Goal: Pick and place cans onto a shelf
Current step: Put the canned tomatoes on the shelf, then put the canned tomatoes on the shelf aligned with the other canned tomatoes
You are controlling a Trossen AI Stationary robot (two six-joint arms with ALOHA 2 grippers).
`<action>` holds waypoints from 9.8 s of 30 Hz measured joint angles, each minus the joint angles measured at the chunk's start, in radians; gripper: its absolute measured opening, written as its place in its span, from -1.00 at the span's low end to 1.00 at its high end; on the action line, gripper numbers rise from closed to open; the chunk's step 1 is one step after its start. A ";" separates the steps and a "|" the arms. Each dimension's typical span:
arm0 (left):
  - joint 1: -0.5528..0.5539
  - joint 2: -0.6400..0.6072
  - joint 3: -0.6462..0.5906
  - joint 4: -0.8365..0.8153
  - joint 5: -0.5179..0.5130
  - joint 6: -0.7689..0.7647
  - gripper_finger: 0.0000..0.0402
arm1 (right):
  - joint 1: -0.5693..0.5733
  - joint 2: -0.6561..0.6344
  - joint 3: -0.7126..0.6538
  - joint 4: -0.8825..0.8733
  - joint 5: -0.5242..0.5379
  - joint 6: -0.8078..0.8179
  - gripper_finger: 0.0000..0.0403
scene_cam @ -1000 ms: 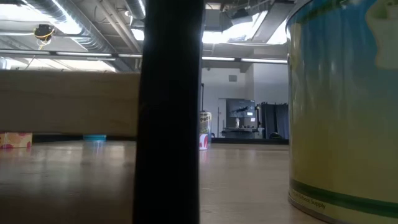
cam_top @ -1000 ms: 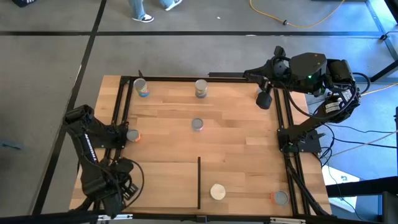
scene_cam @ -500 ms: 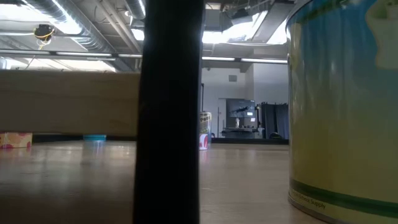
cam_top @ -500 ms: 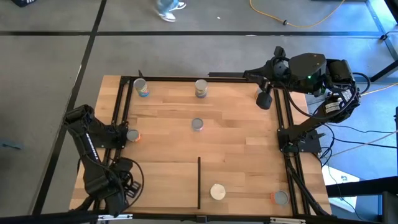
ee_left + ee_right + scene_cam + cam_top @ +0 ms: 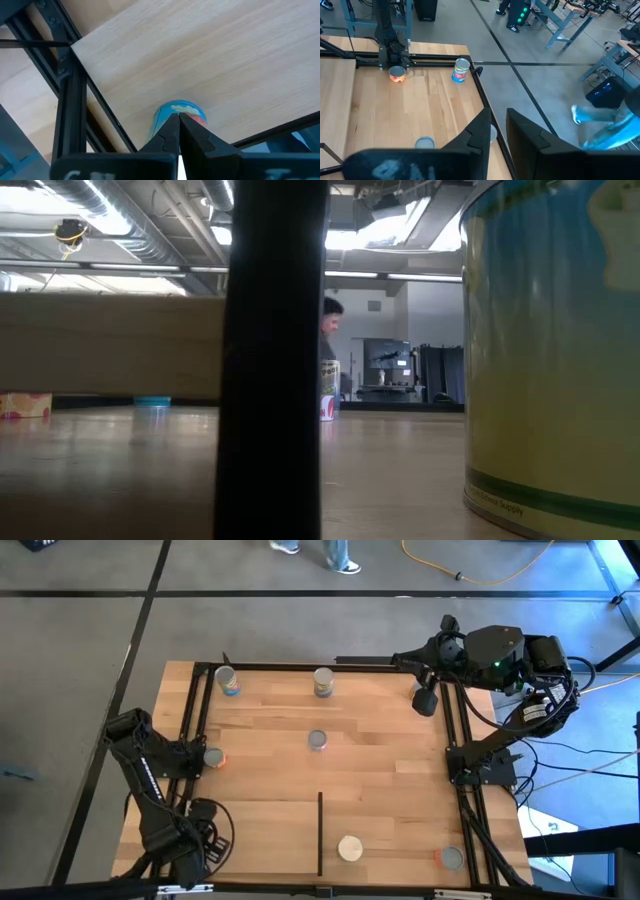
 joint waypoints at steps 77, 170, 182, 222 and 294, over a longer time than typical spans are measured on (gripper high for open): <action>1.697 -0.335 0.100 -0.043 -0.404 1.385 -0.67 | -0.256 0.131 0.000 0.094 -0.259 0.000 -0.69; 1.983 0.096 -0.005 0.179 -0.277 1.567 -0.67 | -0.262 0.130 0.000 0.091 -0.258 -0.079 -0.69; 1.975 0.096 -0.038 0.216 -0.304 1.615 -0.67 | -0.262 0.130 0.000 0.091 -0.258 -0.079 -0.69; 2.013 0.091 -0.104 0.267 -0.285 1.615 -0.67 | -0.262 0.130 0.000 0.090 -0.258 -0.082 -0.69; 1.415 0.096 0.332 -0.087 -0.148 2.200 -1.00 | -0.262 0.118 0.000 0.087 -0.258 -0.131 -0.69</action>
